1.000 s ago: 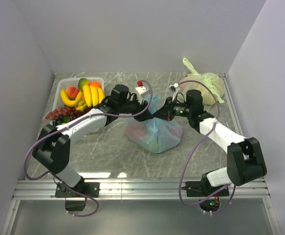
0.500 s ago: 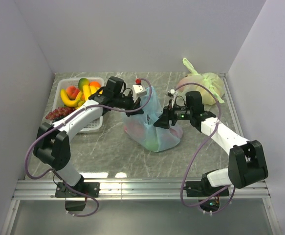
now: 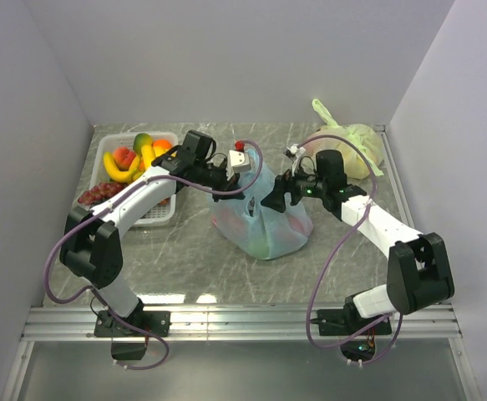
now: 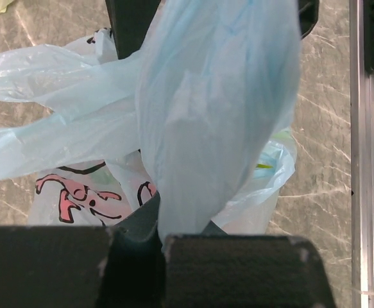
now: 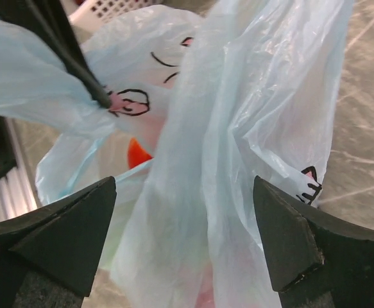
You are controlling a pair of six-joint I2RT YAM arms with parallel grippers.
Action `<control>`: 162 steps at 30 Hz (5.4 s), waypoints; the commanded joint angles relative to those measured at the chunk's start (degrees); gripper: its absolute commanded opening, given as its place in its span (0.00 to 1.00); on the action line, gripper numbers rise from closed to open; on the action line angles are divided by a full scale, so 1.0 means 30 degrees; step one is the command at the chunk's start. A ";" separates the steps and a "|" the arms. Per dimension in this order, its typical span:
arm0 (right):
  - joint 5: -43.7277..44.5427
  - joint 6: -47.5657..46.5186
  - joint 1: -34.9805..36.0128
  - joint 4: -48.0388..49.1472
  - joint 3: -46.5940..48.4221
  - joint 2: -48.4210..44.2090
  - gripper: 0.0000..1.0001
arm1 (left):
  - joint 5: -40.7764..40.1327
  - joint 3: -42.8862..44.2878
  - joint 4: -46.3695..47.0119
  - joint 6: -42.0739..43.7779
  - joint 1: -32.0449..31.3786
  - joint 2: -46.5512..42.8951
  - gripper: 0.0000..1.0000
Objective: Place the fake fruits into the plastic bag and tie a complex knot
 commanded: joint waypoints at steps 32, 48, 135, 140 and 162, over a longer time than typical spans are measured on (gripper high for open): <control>0.5200 -0.3176 0.2328 0.0195 0.0489 -0.0418 0.35 | 0.1780 0.1634 -0.0997 0.1227 0.0559 0.0375 0.01; -0.5766 -0.3646 0.0833 -0.3817 0.3801 0.1252 0.28 | 0.3982 0.4565 -0.3372 0.4364 -0.0612 0.2748 0.01; 0.1554 0.5601 0.1507 0.3240 0.1663 0.1195 0.00 | 0.1493 -0.1580 0.0665 -0.6592 0.1823 -0.5304 0.00; 0.2319 0.7835 0.1771 0.3651 0.1867 0.1428 0.00 | -0.1814 -0.3696 0.4329 -0.9784 -0.0961 -0.5106 0.00; 0.1470 1.0941 0.1801 0.3825 -0.1090 -0.1091 0.00 | -0.6581 -0.4340 1.1449 -1.5968 -0.1140 0.0083 0.00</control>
